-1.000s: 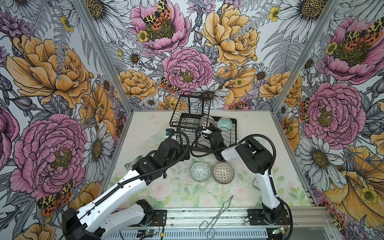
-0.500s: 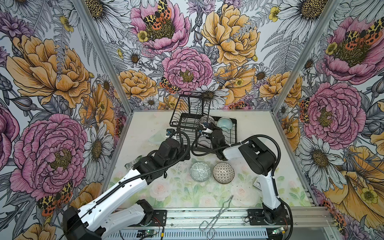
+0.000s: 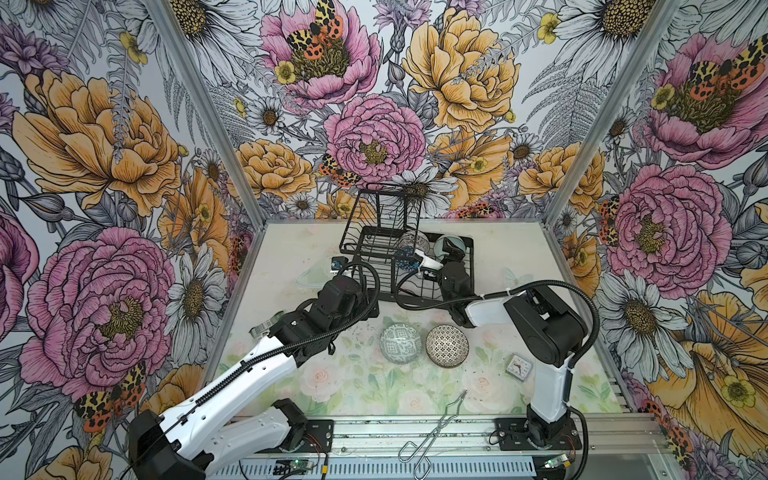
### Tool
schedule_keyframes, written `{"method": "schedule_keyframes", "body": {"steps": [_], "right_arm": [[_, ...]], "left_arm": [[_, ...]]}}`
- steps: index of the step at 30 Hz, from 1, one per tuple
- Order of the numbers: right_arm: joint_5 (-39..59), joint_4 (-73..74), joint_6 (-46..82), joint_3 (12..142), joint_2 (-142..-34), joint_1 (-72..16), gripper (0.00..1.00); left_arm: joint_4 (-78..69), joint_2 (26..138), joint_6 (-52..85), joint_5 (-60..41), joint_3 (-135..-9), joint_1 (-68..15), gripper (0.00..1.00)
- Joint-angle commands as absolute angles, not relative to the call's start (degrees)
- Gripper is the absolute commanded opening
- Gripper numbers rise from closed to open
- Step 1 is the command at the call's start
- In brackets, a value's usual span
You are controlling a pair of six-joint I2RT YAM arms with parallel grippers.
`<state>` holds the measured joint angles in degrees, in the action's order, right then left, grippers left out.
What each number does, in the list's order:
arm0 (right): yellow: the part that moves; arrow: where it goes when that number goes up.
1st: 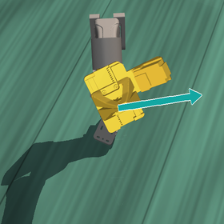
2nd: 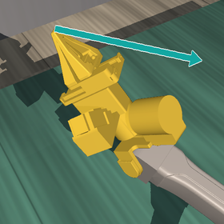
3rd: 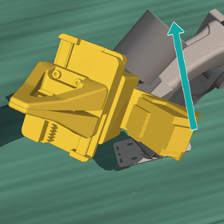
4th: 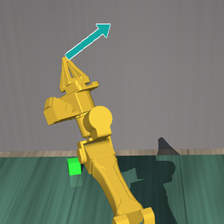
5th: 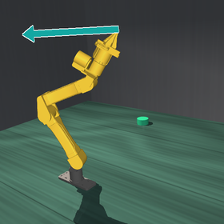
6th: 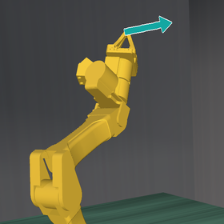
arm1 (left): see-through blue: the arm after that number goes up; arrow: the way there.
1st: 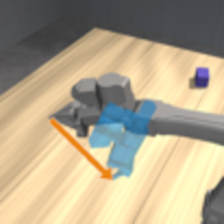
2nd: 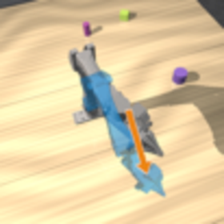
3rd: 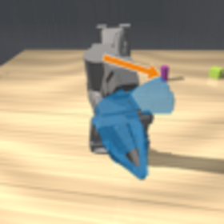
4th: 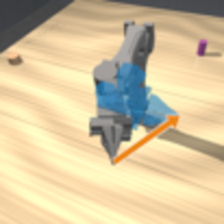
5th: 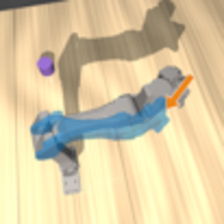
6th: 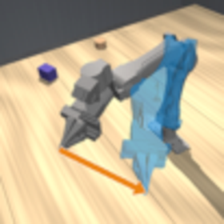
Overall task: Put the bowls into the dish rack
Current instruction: 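Open the right gripper to release the bowl standing in the rack, then withdraw right gripper from the rack while left gripper moves over the green-patterned bowl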
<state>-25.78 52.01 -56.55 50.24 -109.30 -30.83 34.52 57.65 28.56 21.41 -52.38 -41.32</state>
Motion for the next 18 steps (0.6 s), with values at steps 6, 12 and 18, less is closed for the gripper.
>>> {"method": "schedule_keyframes", "body": {"steps": [6, 12, 18], "right_arm": [[-25.2, 47.0, -51.5, 44.1, -97.4, -29.7, 0.97], [-25.8, 31.9, -40.2, 40.3, -84.7, -30.1, 0.99], [-30.5, 3.8, -20.4, 49.7, -76.4, -30.4, 1.00]], "left_arm": [[34.7, 57.1, 28.2, 21.8, -53.1, -40.5, 0.99], [35.4, 55.8, 29.1, 21.1, -49.4, -40.5, 0.99], [35.1, 58.0, 29.1, 17.9, -48.4, -41.2, 0.99]]}}
